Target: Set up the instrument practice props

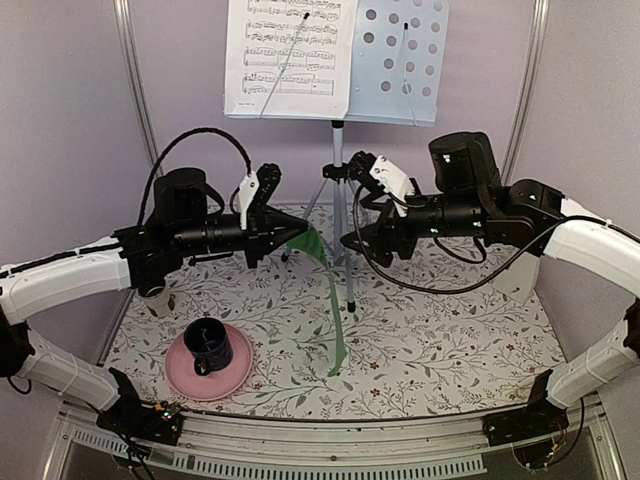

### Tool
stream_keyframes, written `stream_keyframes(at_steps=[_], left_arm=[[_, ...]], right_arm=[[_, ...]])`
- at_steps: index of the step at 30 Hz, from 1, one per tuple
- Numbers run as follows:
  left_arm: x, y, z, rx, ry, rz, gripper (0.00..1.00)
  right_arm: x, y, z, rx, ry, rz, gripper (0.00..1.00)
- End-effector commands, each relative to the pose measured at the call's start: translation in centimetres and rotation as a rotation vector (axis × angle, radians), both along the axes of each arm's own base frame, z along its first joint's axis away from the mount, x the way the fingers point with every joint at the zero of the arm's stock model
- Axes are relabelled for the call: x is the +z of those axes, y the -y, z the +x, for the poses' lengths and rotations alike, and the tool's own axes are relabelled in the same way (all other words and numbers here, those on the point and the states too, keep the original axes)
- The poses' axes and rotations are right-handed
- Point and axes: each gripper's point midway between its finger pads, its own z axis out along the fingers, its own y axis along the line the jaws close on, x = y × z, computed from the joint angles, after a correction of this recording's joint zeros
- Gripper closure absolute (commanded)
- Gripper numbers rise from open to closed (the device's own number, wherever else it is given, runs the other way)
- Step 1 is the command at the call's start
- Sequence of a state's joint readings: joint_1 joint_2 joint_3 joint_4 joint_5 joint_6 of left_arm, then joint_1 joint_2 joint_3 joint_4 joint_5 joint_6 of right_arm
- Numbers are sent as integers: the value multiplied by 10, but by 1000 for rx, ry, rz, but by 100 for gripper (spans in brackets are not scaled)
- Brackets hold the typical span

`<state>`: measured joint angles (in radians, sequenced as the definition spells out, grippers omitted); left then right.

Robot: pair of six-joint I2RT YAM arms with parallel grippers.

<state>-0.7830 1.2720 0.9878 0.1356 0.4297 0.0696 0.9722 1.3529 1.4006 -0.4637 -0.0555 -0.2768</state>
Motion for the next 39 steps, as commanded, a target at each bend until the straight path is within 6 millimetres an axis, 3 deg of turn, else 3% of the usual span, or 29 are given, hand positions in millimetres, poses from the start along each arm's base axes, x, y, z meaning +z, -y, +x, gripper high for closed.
stream_keyframes(at_steps=[1,7,9,13,21,24,29,30,32,35,38,39], left_arm=[[-12,9,3,36,-17,104,100],[-9,16,5,44,-19,121,100],[-6,18,4,40,-18,117,100],[-2,22,3,31,-11,111,100],[4,27,1,17,5,105,100],[3,28,2,18,7,106,100],[-2,29,5,31,5,114,100],[-2,28,7,41,8,112,100],[3,23,9,65,10,88,81],[14,4,17,128,0,20,43],[32,-31,26,175,-9,-112,17],[35,-42,27,180,-5,-149,13]], right_arm=[[1,-18,-1,-72,-91,-5,14],[7,-30,-6,-150,-212,94,13],[-1,-32,-5,-177,-247,103,16],[-30,-39,0,-228,-310,72,22],[-89,-34,15,-336,-328,-130,32],[-94,-31,18,-363,-325,-161,42],[-84,-29,17,-367,-324,-131,75],[-80,-28,17,-366,-321,-116,87],[-71,-25,16,-360,-310,-86,99],[-51,-17,17,-334,-315,-4,100],[-18,-6,12,-259,-316,134,100],[-5,-2,8,-223,-298,178,100]])
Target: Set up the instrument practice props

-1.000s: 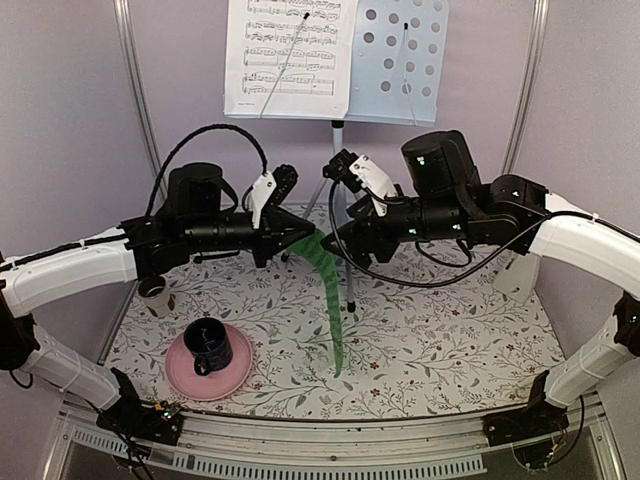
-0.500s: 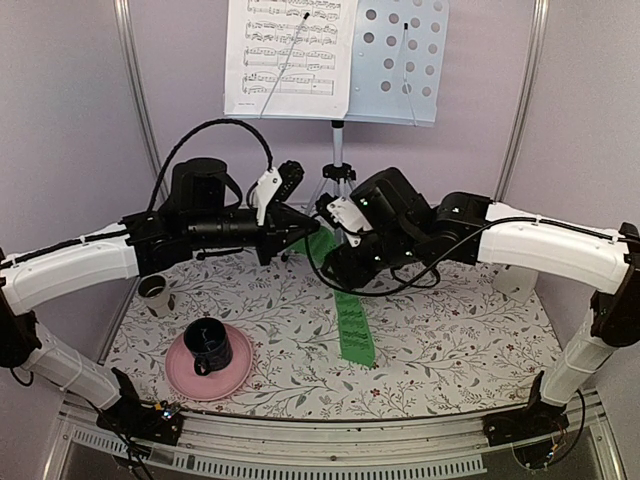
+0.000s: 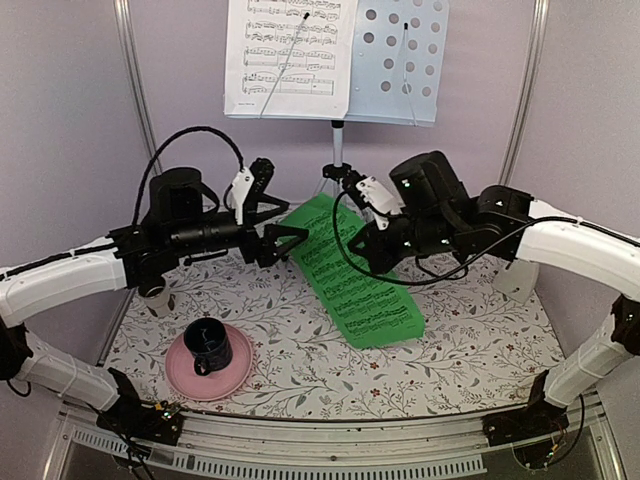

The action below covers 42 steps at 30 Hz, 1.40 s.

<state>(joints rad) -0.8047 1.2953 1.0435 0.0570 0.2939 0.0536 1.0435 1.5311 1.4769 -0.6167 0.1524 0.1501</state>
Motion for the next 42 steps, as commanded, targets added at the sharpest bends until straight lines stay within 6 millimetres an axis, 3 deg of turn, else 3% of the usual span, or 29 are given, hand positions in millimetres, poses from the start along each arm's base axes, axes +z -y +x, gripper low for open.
stream_keyframes(at_steps=[1,4,9,13,16,20,23,26,33,36,38,42], left_arm=[[39,-50,9,70,54,-221,11],[35,-58,2,61,93,-244,8],[28,-38,-32,-125,94,-275,7],[40,-20,-55,-218,154,-314,6],[53,-5,-71,-303,169,-335,6],[82,-2,-92,-394,200,-433,10],[102,1,-99,-426,202,-487,19],[113,11,-100,-425,215,-488,37],[131,21,-86,-335,232,-502,97],[143,22,-75,-276,245,-510,100],[161,22,-68,-235,264,-526,100],[189,22,-45,-119,286,-522,100]], right_arm=[[80,14,-10,102,117,285,100],[122,26,-30,230,212,429,100],[175,55,-54,370,309,603,100],[200,68,-68,430,373,675,100],[209,73,-73,457,401,710,100],[215,77,-76,467,424,723,100],[210,77,-80,496,425,750,100],[210,80,-77,485,430,760,100],[223,92,-64,420,508,776,100],[230,95,-55,376,556,786,98],[236,102,-39,286,595,784,84],[251,128,6,16,665,771,69]])
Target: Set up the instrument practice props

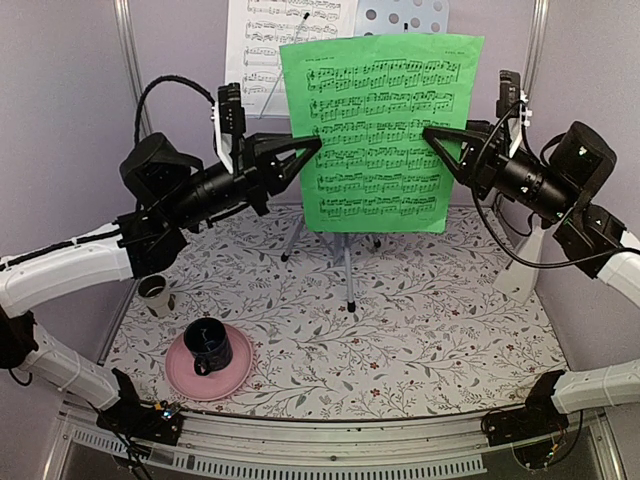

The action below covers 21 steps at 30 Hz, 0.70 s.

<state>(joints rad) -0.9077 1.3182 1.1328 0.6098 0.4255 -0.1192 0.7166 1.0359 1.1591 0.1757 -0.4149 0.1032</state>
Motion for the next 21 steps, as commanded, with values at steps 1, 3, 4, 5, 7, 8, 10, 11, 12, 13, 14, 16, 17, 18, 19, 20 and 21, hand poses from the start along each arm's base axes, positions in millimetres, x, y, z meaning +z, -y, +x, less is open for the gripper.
stream_keyframes(at_steps=[1,3,4,5,7,8,10,11,12,13,14,16,17,18,19,20,21], left_arm=[[37,-3,27,169,-8,-28,100],[51,-3,41,233,-25,-26,100],[58,-3,48,262,-37,-23,100],[63,-2,54,287,-47,-17,100],[74,0,65,331,-62,-12,100],[80,0,71,351,-71,-13,100],[91,0,81,391,-91,-17,100],[104,-2,85,406,-96,-34,100],[111,-2,89,417,-107,-41,100],[114,-2,95,427,-122,-39,100],[118,-1,99,434,-137,-38,100],[123,-1,109,453,-161,-37,100],[125,-2,114,467,-174,-41,100],[126,-3,118,481,-186,-44,100],[130,-8,123,505,-198,-53,100],[130,-12,128,530,-213,-49,100],[132,-17,133,560,-221,-53,100]], right_arm=[[24,36,54,-328,-7,104,65],[38,49,67,-427,7,135,54],[42,53,74,-466,11,140,53],[47,56,80,-504,20,142,52],[54,62,93,-569,31,145,52],[59,65,99,-595,33,151,52],[69,68,110,-625,39,166,51],[78,71,115,-638,48,179,51],[78,69,122,-646,46,176,51],[84,69,126,-648,55,182,50],[94,69,128,-642,71,193,50],[105,65,134,-631,100,193,50],[109,62,138,-635,123,176,50],[113,59,140,-629,135,170,50],[115,56,144,-629,142,159,49],[118,54,147,-634,149,149,49],[117,53,153,-645,144,139,48]])
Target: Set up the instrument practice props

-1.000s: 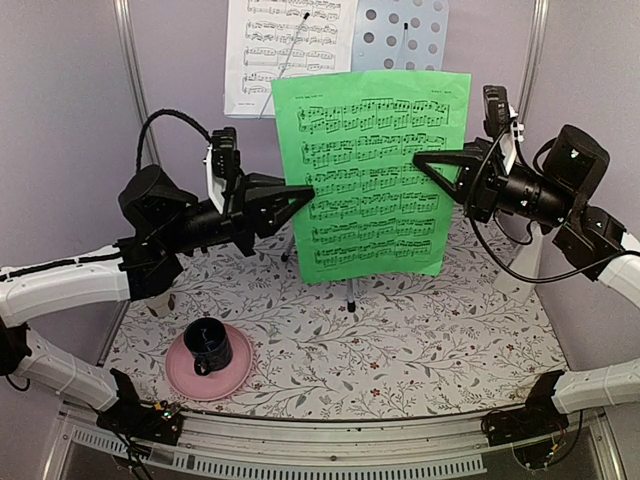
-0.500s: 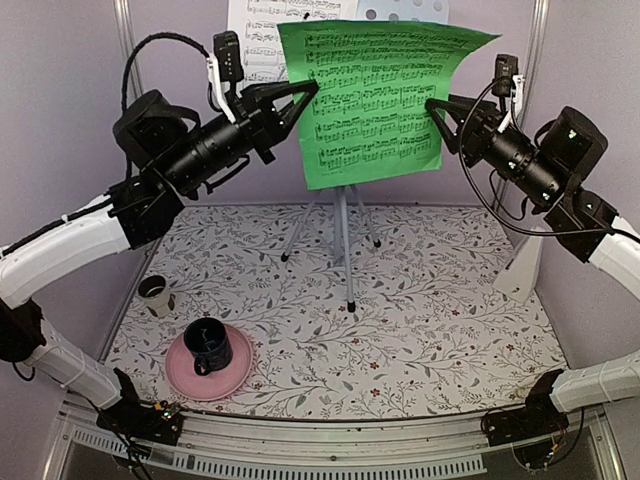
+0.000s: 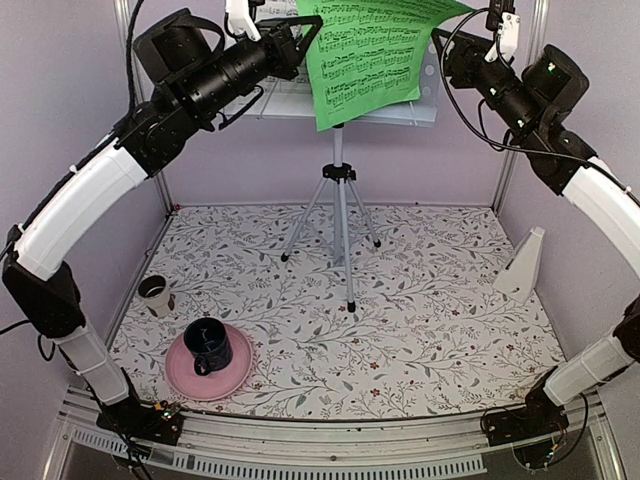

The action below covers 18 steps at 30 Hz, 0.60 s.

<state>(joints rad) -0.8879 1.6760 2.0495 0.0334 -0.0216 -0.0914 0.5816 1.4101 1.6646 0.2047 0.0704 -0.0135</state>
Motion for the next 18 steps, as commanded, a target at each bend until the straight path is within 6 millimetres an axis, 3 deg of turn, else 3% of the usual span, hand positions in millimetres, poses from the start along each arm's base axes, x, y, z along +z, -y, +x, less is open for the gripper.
stream_keyframes(at_steps=[1,9,18], left_arm=[[-6,-21,30,146,-110,16,100],[-7,-50,35,266,-144,1,100],[2,-54,34,266,-144,-60,100]], right_arm=[[11,-4,12,-27,28,-44,48],[-20,-14,40,-24,-58,-85,48],[-42,-24,69,-26,-126,-100,50]])
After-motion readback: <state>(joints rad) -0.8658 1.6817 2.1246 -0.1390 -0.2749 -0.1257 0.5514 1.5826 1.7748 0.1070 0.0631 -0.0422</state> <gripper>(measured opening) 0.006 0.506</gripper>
